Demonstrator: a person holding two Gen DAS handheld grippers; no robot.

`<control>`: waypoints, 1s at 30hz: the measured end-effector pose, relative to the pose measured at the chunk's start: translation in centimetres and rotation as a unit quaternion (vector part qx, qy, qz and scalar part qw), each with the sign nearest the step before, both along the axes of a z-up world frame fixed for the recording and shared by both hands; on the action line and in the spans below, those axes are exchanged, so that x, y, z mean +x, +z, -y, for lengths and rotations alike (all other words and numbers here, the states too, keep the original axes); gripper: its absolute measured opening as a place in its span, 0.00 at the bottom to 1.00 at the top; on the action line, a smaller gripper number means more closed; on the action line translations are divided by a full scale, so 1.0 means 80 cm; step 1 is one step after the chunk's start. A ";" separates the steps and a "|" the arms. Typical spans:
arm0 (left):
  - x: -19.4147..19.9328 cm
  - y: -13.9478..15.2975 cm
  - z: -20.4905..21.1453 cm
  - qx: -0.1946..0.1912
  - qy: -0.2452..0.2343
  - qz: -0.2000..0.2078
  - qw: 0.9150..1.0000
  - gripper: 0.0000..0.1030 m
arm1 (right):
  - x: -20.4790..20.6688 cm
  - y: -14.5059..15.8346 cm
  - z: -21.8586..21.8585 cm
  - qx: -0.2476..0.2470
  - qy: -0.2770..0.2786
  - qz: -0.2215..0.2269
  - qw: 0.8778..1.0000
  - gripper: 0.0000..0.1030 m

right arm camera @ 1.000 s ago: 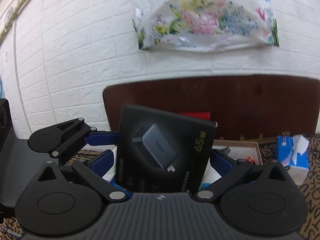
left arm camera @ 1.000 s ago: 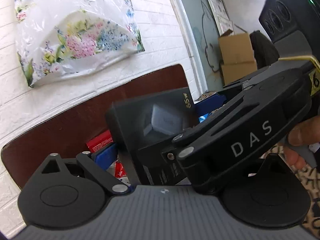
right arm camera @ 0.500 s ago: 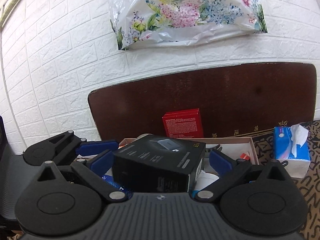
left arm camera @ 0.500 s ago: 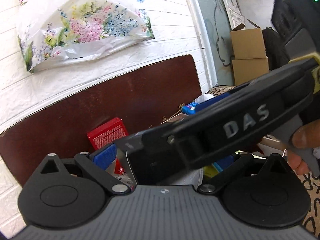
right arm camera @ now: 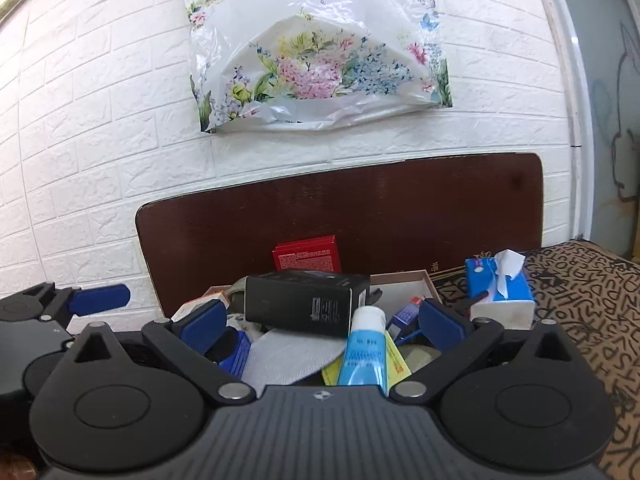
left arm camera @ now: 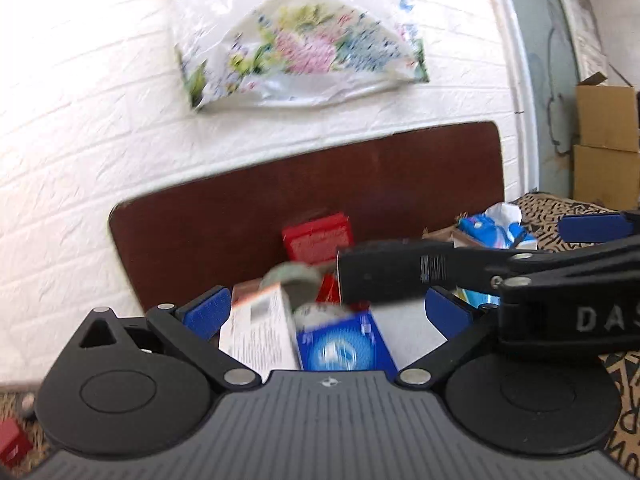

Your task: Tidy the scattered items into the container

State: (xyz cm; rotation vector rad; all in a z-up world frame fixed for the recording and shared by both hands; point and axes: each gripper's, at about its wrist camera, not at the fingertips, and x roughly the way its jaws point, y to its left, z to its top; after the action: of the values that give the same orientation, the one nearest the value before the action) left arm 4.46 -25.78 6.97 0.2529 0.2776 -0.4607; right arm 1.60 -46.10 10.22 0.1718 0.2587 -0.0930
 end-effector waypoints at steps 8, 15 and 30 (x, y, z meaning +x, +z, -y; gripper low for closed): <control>-0.034 -0.009 -0.025 -0.021 0.042 -0.045 0.998 1.00 | -0.062 -0.006 -0.020 0.006 -0.051 0.019 0.998 1.00; -0.059 -0.030 -0.057 -0.024 0.089 -0.066 0.994 1.00 | -0.109 -0.026 -0.033 -0.007 -0.136 0.017 0.990 1.00; -0.066 -0.040 -0.078 0.009 0.099 -0.069 0.993 1.00 | -0.099 -0.072 -0.050 0.025 -0.109 -0.066 0.992 1.00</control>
State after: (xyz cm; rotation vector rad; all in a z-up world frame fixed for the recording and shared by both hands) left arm -0.81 -19.52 3.77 0.2094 0.4384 -0.2801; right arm -6.33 -42.12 4.46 0.2439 0.3741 -0.3156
